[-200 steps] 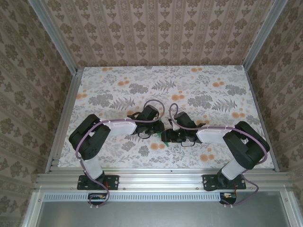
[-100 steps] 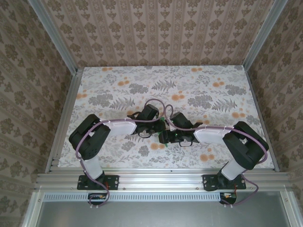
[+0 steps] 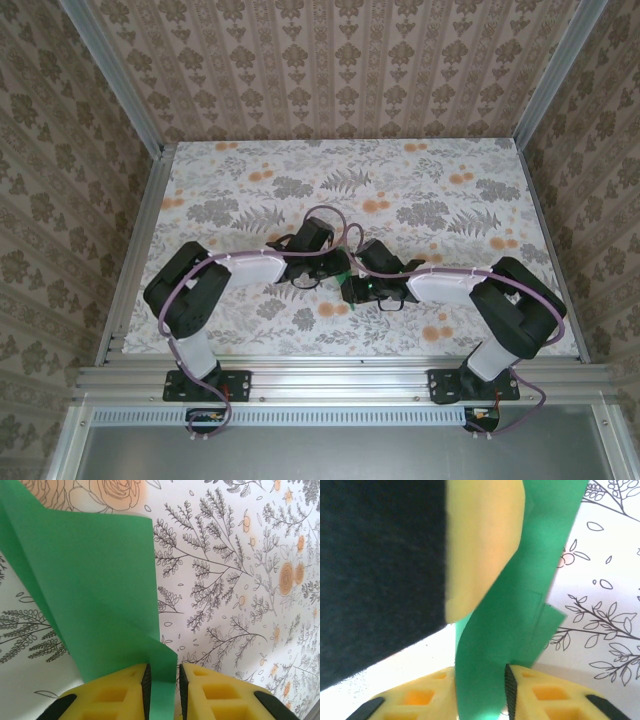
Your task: Fold a paper plane with a square sheet of paper (pick it up from the middle)
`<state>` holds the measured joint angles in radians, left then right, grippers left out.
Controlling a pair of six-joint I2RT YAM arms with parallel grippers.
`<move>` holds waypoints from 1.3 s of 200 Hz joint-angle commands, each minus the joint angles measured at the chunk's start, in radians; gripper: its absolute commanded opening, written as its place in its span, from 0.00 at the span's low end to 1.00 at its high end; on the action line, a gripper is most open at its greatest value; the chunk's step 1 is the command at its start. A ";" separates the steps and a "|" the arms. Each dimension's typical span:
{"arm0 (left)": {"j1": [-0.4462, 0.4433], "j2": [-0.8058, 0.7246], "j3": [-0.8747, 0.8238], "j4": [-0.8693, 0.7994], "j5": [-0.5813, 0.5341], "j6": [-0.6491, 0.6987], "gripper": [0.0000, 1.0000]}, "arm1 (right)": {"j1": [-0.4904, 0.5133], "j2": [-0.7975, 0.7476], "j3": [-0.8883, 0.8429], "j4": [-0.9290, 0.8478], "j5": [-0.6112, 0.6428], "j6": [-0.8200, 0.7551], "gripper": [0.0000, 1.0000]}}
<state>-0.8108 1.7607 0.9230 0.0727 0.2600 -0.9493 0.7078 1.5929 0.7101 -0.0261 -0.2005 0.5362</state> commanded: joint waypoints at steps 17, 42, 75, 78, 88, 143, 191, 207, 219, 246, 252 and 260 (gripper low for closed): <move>0.007 -0.048 -0.012 0.004 0.013 -0.009 0.26 | -0.003 0.029 -0.009 0.010 -0.004 0.019 0.23; 0.012 -0.067 -0.015 -0.004 0.005 0.001 0.27 | -0.014 0.032 -0.029 0.039 -0.035 0.039 0.20; 0.021 -0.082 -0.022 -0.011 0.006 0.007 0.28 | -0.039 0.028 -0.064 0.106 -0.094 0.080 0.14; 0.023 -0.085 -0.022 -0.011 0.007 0.007 0.28 | -0.041 0.027 -0.069 0.115 -0.103 0.082 0.13; 0.023 -0.095 -0.027 -0.010 0.008 0.012 0.28 | -0.051 0.027 -0.080 0.140 -0.129 0.095 0.11; 0.023 -0.161 -0.061 -0.005 0.010 0.032 0.30 | -0.106 0.031 -0.158 0.354 -0.307 0.195 0.07; 0.002 -0.116 -0.062 0.022 0.048 0.043 0.30 | -0.130 0.070 -0.205 0.495 -0.413 0.263 0.06; -0.003 -0.086 -0.048 0.031 0.062 0.050 0.30 | -0.131 0.077 -0.210 0.513 -0.438 0.268 0.06; -0.005 -0.064 -0.032 0.034 0.071 0.060 0.31 | -0.132 0.076 -0.211 0.511 -0.441 0.263 0.06; -0.007 -0.017 -0.001 0.036 0.069 0.069 0.30 | -0.138 0.076 -0.219 0.512 -0.444 0.262 0.06; -0.007 -0.012 -0.002 0.043 0.069 0.070 0.30 | -0.140 0.077 -0.219 0.512 -0.447 0.265 0.06; -0.007 -0.003 -0.001 0.045 0.067 0.074 0.31 | -0.141 0.076 -0.219 0.513 -0.451 0.265 0.06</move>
<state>-0.8169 1.7336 0.8875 0.0940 0.3145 -0.9123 0.5770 1.6577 0.5072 0.4572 -0.6121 0.7895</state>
